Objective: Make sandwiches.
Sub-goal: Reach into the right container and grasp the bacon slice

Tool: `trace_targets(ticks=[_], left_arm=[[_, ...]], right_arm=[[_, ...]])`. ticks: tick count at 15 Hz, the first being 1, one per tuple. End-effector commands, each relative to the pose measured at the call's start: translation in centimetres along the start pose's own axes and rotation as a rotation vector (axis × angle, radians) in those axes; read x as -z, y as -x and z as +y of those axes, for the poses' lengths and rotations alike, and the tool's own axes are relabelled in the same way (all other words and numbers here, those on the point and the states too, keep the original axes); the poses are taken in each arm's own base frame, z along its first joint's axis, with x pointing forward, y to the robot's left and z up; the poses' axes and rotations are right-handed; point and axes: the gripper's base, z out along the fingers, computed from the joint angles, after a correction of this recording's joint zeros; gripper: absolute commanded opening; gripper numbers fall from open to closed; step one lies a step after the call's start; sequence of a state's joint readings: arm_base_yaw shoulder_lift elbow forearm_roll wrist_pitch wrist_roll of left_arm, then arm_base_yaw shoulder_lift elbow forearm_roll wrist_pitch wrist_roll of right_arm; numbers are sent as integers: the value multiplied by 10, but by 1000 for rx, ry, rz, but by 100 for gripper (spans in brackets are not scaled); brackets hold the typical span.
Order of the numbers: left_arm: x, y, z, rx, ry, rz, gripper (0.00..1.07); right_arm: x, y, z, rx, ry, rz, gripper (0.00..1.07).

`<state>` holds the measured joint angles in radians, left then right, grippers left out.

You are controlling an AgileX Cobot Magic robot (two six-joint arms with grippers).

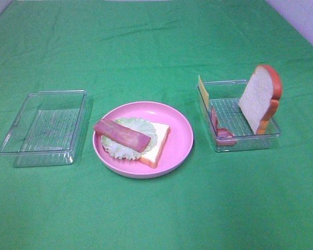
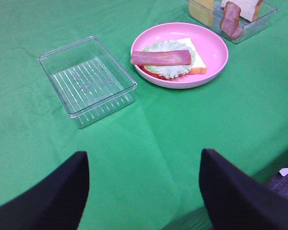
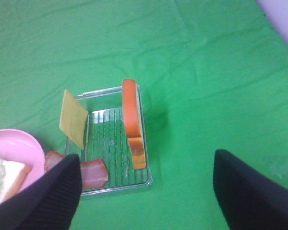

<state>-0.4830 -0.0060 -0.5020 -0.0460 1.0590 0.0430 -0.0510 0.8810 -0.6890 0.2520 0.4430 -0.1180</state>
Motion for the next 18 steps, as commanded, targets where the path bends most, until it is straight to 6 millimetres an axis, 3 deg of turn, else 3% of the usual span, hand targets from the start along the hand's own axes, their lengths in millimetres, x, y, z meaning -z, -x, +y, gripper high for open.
trace_targets(ticks=[1,3,5,6,7,10,12,15,18], left_arm=[[1,0,0,8,-5,-25,64],[2,0,0,8,-5,-26,64],[3,-1,0,8,-5,-33,64],[3,-1,-1,8,-6,-32,64],[3,-1,-1,8,-6,-32,64],[3,-1,-1,8,-6,-32,64],[3,-1,-1,8,-6,-32,64],[3,-1,-1,8,-6,-32,64],[3,-1,-1,8,-6,-32,64]], right_arm=[[-35,28,0,39,22,148,71],[-68,46,5,47,99,321,71],[-85,54,10,27,167,439,70],[-104,58,18,45,206,532,70],[-130,61,47,172,230,601,70],[-175,53,93,231,215,705,70],[-201,45,110,236,209,778,70],[-233,33,112,199,175,856,70],[-266,6,108,187,148,948,70]])
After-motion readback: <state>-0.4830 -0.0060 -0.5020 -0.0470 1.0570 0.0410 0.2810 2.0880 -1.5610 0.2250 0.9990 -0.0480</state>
